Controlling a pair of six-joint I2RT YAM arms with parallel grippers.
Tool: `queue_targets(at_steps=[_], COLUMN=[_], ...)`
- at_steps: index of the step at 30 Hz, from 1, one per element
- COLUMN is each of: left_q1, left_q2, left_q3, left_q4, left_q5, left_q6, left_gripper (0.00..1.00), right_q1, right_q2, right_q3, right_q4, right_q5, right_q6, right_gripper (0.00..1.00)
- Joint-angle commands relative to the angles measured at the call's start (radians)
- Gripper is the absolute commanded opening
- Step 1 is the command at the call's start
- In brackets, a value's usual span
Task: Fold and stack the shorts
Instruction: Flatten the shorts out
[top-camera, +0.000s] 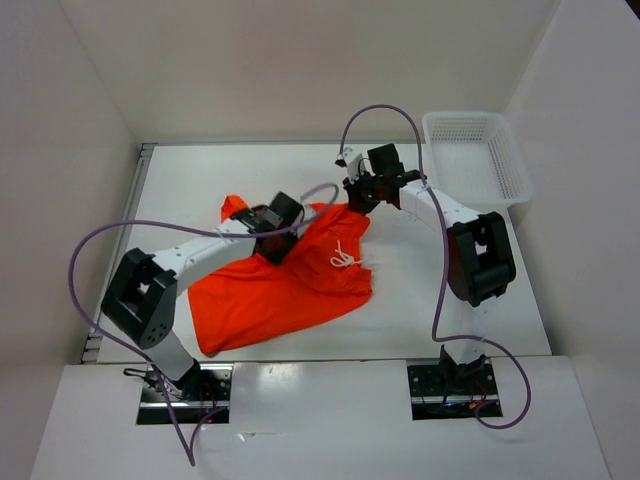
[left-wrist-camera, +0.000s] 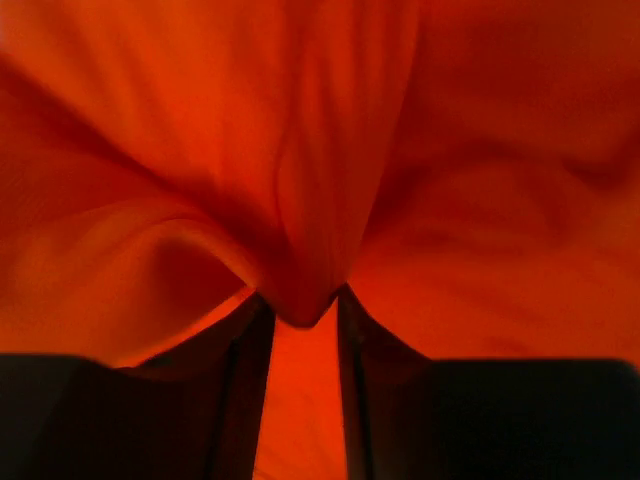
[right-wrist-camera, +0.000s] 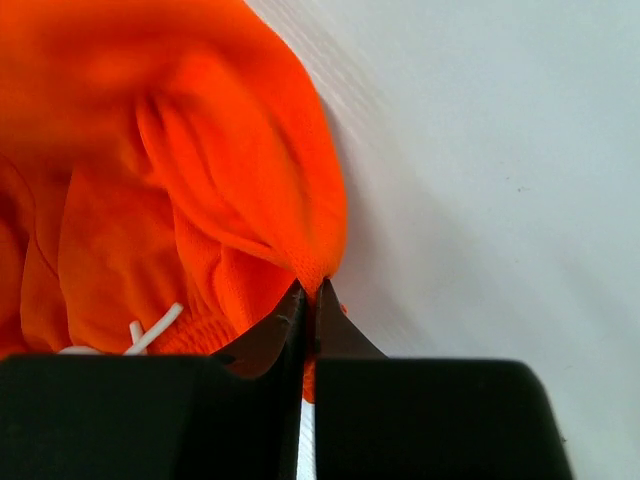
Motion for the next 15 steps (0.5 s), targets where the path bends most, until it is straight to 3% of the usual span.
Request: queue_targets(at_steps=[1,3,6,10,15], left_q1=[-0.034,-0.007,0.003,0.059,0.222], left_q2=[0.043,0.053,0.037,-0.017,0.033], left_q3=[-0.109,-0.054,-0.041,0.009,0.134], left_q4=[-0.224,-0.331,-0.382,-0.251,-0.186], left_q5=[0.203,0.284,0.313,0.260,0.192], left_q6=[0.002,0.002,0.002,0.002,0.002], left_gripper=[0.42,0.48,0.49,0.49,0.49], right_q1=[-0.008,-0.008,-0.008,-0.008,-0.008], right_q2=[-0.037,-0.037,-0.037,-0.037,-0.048], right_q3=[0.024,0.024,0.024,0.015,-0.012], right_q4=[-0.026,-0.026,-0.026,-0.035,-0.036], right_q5=[-0.051,-0.052,-0.052,-0.033,-0.033], right_q6=[0.010,0.001,0.001,-0.017,-0.026], right_gripper=[0.00,0.00,0.00,0.00,0.00])
